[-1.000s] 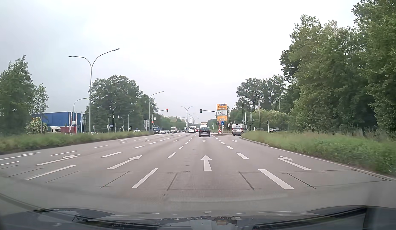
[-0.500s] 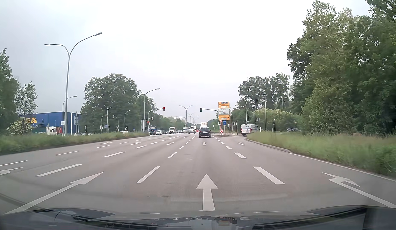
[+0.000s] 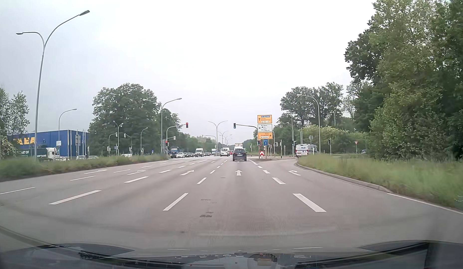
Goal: Follow the waypoints while adhering to traffic rules and regulations
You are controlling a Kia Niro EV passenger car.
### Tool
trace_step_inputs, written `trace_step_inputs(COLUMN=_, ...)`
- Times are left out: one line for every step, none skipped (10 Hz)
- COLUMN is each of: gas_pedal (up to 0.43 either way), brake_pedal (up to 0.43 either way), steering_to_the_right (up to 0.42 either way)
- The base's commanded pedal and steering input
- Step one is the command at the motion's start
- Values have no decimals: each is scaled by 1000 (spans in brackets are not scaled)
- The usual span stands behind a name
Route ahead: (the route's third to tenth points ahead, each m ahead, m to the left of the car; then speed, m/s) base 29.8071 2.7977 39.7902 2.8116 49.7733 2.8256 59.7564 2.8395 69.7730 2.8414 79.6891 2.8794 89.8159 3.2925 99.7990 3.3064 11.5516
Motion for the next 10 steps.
trace_step_inputs(gas_pedal=197, brake_pedal=0, steering_to_the_right=-2)
trace_step_inputs(gas_pedal=189, brake_pedal=0, steering_to_the_right=-2)
trace_step_inputs(gas_pedal=189, brake_pedal=0, steering_to_the_right=-2)
trace_step_inputs(gas_pedal=189, brake_pedal=0, steering_to_the_right=-2)
trace_step_inputs(gas_pedal=189, brake_pedal=0, steering_to_the_right=-2)
trace_step_inputs(gas_pedal=177, brake_pedal=0, steering_to_the_right=-2)
trace_step_inputs(gas_pedal=169, brake_pedal=0, steering_to_the_right=-2)
trace_step_inputs(gas_pedal=157, brake_pedal=0, steering_to_the_right=-2)
trace_step_inputs(gas_pedal=150, brake_pedal=0, steering_to_the_right=-2)
trace_step_inputs(gas_pedal=150, brake_pedal=0, steering_to_the_right=-2)
